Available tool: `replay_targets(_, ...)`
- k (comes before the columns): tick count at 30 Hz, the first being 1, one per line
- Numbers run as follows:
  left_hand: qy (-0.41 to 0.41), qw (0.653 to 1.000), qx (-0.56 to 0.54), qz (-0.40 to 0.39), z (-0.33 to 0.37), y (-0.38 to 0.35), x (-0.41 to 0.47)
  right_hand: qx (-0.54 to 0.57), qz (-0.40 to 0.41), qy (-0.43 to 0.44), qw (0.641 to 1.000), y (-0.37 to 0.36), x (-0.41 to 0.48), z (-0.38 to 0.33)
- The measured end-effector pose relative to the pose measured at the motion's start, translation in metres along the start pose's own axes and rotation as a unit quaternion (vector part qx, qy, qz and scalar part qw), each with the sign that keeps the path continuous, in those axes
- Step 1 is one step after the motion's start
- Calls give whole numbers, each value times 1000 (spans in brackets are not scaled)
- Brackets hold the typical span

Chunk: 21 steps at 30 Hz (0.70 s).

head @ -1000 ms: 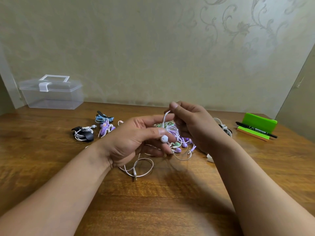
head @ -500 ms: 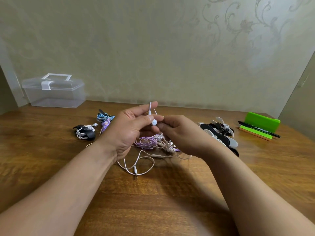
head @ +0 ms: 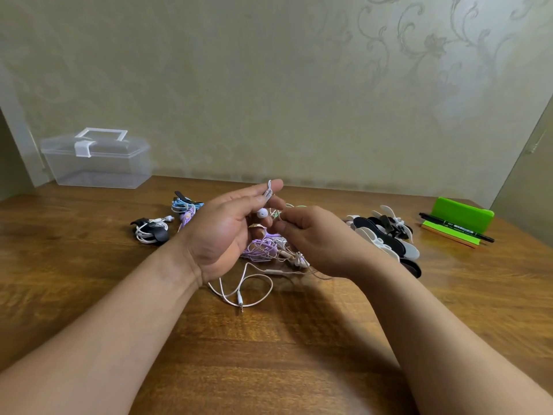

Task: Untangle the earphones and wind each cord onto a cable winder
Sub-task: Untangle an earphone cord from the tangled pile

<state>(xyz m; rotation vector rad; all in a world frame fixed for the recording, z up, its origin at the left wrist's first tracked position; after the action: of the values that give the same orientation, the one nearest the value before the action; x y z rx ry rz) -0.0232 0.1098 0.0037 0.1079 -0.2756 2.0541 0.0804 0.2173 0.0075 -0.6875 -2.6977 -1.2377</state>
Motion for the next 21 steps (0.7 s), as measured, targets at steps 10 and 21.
replay_targets(10,-52,983,173,42,-2,2,2,-46,10,11,999,-1,-1,-2)
replay_targets(21,-64,916,395,18,-7,5,3,35,162,54,985,24,-5,-19)
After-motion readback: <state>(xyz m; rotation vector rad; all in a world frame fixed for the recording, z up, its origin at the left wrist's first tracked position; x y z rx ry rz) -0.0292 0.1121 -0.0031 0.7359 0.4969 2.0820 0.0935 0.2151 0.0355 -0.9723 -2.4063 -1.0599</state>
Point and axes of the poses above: each hand's wrist, its own x-axis towards the middle knuckle, its own y-axis out of the back of the hand, z = x × y, the point moved 5 cm from there along x, towards the middle knuckle, and after that the axes turned 8 degrees about x, right-handed, at the moved point
